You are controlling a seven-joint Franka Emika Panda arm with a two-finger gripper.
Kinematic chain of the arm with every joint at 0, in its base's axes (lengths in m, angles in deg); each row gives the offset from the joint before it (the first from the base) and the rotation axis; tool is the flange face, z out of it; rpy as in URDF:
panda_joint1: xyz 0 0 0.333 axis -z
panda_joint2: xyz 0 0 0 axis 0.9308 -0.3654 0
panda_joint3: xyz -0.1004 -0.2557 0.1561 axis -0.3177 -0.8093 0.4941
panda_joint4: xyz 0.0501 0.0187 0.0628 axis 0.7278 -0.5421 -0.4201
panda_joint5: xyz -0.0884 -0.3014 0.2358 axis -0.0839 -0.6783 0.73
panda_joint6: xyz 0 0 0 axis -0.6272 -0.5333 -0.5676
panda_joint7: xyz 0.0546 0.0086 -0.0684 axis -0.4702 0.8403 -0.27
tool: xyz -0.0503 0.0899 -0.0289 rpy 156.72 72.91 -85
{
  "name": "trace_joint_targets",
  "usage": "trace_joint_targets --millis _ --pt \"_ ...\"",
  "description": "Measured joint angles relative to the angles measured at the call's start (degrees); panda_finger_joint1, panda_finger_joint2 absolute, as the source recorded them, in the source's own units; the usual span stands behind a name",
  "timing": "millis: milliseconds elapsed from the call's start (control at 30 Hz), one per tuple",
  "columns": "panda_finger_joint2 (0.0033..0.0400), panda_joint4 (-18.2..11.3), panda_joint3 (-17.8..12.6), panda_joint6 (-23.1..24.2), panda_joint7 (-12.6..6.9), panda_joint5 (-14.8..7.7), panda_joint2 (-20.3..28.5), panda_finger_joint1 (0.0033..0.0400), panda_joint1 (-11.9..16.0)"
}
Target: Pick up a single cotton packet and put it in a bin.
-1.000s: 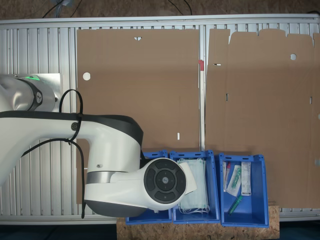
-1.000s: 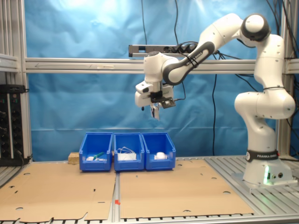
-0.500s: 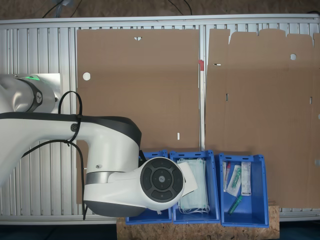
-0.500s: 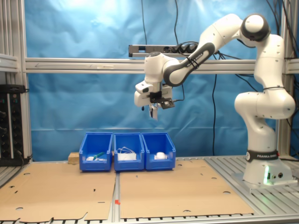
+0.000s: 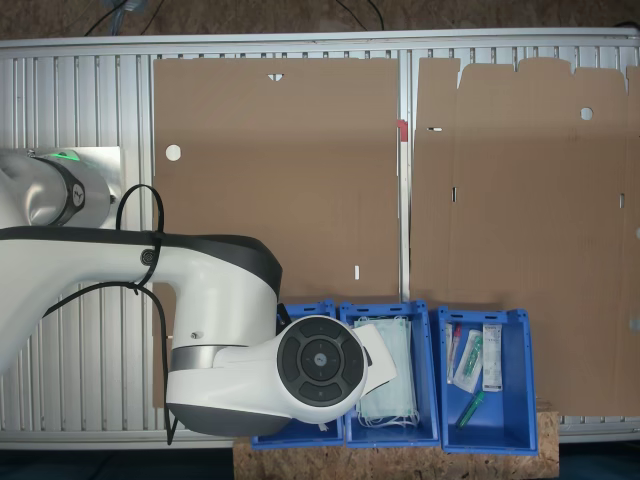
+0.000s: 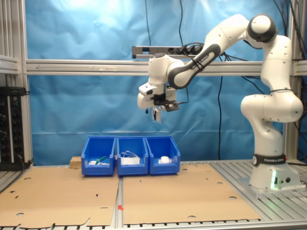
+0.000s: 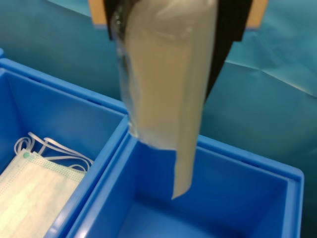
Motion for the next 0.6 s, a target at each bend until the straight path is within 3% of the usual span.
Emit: trace_joint_targets --millis 600 --pt "0.0054 0.0 -0.2 0.4 -1.68 -0.1 0.0 0.0054 0.0"
